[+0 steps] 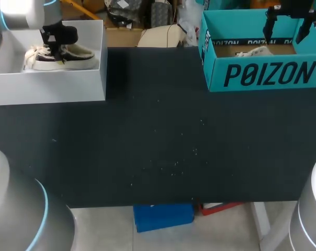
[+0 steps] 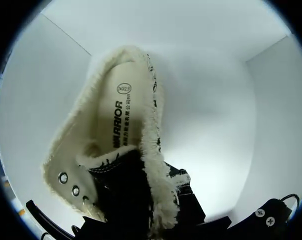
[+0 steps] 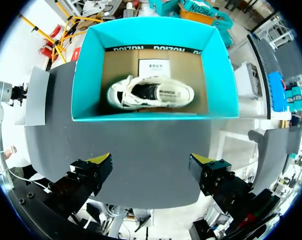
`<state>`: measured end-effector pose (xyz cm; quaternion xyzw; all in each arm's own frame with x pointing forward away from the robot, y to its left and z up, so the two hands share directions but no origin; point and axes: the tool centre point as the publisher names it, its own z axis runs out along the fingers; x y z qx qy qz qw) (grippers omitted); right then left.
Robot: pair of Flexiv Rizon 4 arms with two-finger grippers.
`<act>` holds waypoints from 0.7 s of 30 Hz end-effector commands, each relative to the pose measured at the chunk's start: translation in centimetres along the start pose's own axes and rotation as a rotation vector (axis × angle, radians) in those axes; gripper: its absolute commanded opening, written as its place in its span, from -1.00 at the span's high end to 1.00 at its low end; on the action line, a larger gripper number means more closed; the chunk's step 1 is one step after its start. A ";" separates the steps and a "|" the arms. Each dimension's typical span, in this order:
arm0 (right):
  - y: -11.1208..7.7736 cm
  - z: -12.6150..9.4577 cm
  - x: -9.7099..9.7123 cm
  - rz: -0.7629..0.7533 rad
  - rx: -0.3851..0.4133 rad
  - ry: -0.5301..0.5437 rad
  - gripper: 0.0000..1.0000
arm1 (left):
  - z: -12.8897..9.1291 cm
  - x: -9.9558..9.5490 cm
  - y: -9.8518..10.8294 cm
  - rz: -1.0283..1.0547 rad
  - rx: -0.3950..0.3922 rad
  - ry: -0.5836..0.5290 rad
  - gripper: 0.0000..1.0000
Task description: Take the shoe out of the shoebox, open the shoe tongue, remove and reinsert the insole, then place the shoe into the shoebox
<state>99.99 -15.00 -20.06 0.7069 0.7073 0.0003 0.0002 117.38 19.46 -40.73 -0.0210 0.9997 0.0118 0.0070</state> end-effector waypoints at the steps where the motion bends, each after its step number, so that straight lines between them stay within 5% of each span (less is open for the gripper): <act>1: 0.0 0.0 0.0 0.000 0.000 0.000 -1.00 | -2.8 1.3 0.4 -0.001 -0.010 -0.030 1.00; 13: 0.0 0.0 0.0 0.000 0.000 0.000 -1.00 | -11.6 4.3 0.6 -0.079 -0.055 -0.155 1.00; 21: 0.0 0.0 0.0 0.000 0.000 0.000 -1.00 | -19.6 9.8 -2.0 -0.164 -0.062 -0.303 1.00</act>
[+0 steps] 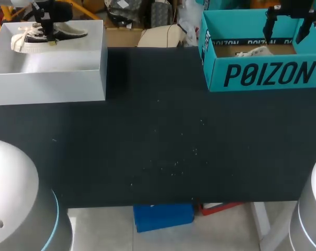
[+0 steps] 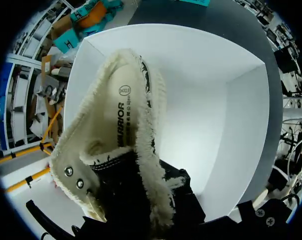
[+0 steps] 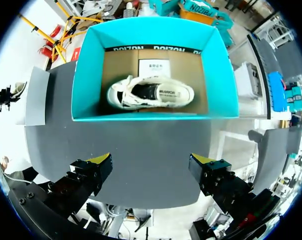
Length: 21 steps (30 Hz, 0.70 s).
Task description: Take the shoe out of the shoebox, open the shoe tongue, remove and reinsert the insole, then place the shoe into the shoebox
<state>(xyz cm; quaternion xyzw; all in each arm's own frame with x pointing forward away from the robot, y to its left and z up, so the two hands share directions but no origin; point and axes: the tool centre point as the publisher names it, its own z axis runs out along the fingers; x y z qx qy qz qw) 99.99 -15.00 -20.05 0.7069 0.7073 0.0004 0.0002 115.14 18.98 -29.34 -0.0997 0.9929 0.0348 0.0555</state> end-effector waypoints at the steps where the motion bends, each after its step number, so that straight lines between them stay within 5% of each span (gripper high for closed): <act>1: 0.0 0.0 0.0 0.000 0.000 0.000 -1.00 | -10.1 7.9 -0.7 -0.018 0.004 -0.228 1.00; 7: 0.0 0.0 0.0 0.000 0.000 0.000 -1.00 | -15.8 15.2 -4.9 -0.048 0.007 -0.330 1.00; 11: 0.0 0.0 0.0 0.000 0.000 0.000 -1.00 | -17.7 20.5 -8.9 -0.050 0.023 -0.353 1.00; 21: 0.0 0.0 0.0 0.000 0.000 0.000 -1.00 | -16.9 31.2 -19.5 0.048 0.037 -0.358 1.00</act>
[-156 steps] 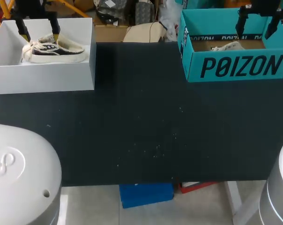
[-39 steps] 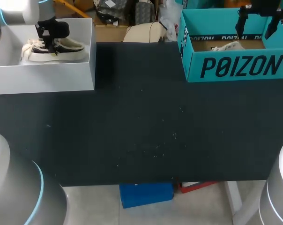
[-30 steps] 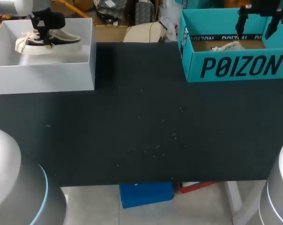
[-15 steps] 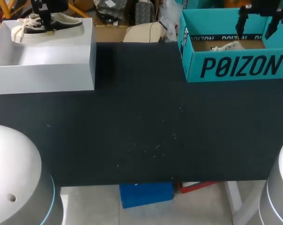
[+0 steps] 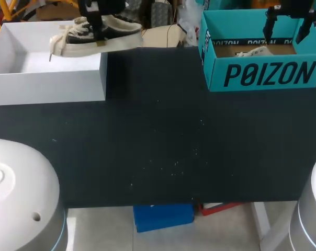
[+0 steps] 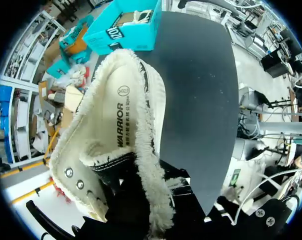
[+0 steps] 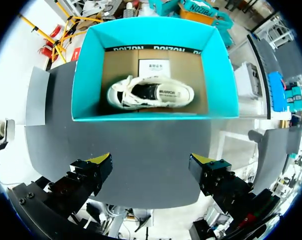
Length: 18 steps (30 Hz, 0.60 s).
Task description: Take the shoe out of the shoebox, open the shoe tongue, remove and reinsert the insole, then place the shoe into the shoebox
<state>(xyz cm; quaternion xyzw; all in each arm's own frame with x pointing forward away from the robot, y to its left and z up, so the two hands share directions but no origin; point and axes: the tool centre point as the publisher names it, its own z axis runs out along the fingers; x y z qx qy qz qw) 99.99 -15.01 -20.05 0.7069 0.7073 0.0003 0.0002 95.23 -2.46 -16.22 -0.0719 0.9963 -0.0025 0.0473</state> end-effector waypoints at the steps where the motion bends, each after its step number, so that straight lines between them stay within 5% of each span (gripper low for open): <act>1: 0.0 0.0 0.0 0.000 0.000 0.000 -1.00 | 1.0 9.7 -4.7 0.021 -0.044 -0.371 1.00; 8: 0.0 0.0 0.0 0.000 0.000 0.000 -1.00 | 5.8 13.0 -9.1 0.036 -0.020 -0.312 1.00; 18: 0.0 0.0 0.0 0.000 0.000 0.000 -1.00 | 13.3 15.2 -12.3 0.064 0.004 -0.264 1.00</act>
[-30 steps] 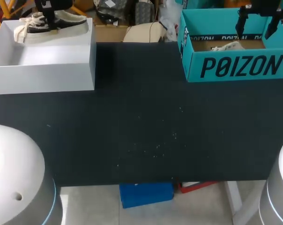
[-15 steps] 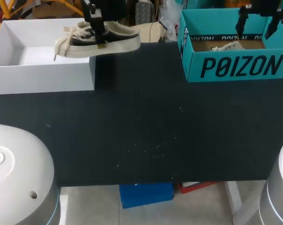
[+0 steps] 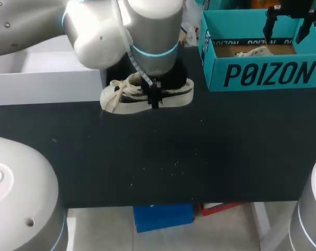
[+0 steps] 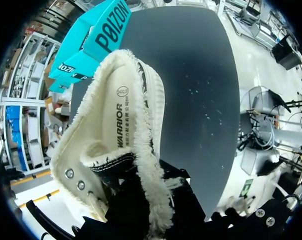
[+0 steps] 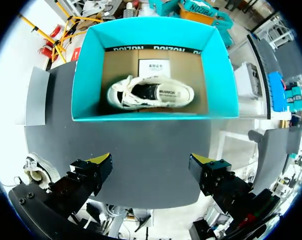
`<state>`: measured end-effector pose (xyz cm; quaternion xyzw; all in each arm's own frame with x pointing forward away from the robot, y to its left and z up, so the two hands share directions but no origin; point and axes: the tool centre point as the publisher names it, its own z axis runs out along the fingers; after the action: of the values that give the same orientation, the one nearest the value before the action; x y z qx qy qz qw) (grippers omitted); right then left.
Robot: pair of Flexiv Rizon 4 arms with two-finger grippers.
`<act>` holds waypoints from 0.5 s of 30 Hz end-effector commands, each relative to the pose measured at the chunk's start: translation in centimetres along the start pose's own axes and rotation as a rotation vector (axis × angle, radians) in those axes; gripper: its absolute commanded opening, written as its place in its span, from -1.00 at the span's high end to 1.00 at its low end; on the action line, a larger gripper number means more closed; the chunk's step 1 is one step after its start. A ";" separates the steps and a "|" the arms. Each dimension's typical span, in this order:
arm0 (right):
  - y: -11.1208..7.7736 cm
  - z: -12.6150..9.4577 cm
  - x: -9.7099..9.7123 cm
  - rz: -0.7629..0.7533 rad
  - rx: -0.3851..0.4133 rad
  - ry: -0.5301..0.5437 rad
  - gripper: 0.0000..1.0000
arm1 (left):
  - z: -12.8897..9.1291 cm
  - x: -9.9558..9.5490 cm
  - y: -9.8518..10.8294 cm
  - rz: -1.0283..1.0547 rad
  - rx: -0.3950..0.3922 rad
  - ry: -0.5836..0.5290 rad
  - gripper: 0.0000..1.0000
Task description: Take the shoe out of the shoebox, open the shoe tongue, remove and reinsert the insole, then place the shoe into the shoebox
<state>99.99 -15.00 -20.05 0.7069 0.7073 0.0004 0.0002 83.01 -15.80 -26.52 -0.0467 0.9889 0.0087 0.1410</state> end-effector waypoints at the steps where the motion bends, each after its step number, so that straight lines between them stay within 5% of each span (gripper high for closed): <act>1: 0.0 0.0 0.0 0.000 0.000 0.000 -1.00 | 4.9 1.2 -1.2 0.010 0.009 -0.070 1.00; 15: 0.0 0.0 0.0 0.000 0.000 0.000 -1.00 | 14.6 2.6 -2.0 0.082 0.046 -0.028 1.00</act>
<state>99.99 -15.01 -20.05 0.7069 0.7073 0.0004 0.0002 83.46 -17.41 -37.64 -0.0062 0.9872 -0.0022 0.1595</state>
